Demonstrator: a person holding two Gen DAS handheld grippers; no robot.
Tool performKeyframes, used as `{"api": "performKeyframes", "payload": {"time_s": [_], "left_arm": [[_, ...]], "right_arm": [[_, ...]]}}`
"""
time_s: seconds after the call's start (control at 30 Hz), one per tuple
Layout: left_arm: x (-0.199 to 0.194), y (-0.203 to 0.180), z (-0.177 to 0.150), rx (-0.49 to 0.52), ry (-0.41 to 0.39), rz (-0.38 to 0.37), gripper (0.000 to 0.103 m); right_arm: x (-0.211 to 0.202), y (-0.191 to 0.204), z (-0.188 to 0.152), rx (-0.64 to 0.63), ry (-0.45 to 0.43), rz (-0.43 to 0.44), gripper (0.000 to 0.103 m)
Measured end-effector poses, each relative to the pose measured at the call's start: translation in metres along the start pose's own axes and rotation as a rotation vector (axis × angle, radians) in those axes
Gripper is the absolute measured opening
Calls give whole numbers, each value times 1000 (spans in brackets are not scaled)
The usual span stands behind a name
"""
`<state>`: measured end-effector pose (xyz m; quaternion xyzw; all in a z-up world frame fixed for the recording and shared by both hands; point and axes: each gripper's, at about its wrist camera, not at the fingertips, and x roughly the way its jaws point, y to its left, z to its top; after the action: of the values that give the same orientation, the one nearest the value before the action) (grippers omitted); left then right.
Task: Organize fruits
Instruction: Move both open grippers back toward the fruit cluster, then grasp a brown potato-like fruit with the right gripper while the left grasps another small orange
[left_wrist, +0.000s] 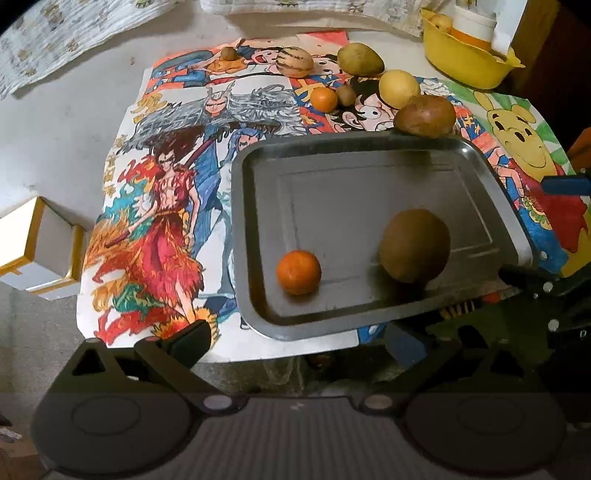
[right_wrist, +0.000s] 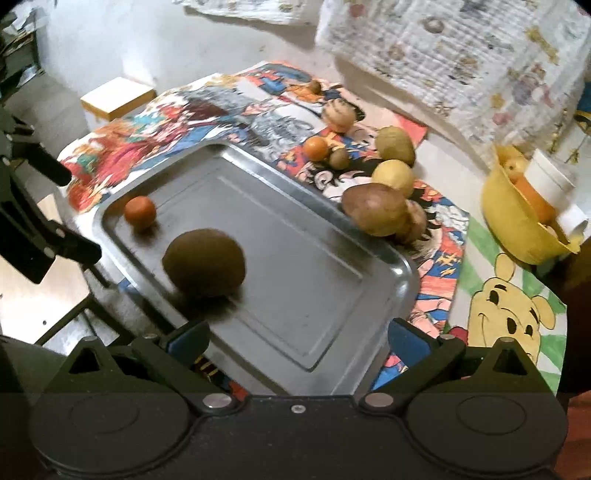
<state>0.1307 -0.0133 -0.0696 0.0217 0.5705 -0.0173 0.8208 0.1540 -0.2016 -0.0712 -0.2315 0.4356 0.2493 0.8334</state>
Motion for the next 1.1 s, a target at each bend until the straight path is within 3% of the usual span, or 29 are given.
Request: {"api": "performKeyframes", "payload": {"time_s": [0.43, 0.7, 1.1], "left_arm": [[14, 24, 46, 45, 0, -10, 102], [29, 33, 98, 83, -31, -51, 102], [78, 36, 183, 22, -13, -134, 102]], "right_arm": [[22, -21, 40, 96, -42, -55, 102], [42, -46, 62, 242, -51, -101, 102], [70, -66, 69, 388, -8, -128, 102]]}}
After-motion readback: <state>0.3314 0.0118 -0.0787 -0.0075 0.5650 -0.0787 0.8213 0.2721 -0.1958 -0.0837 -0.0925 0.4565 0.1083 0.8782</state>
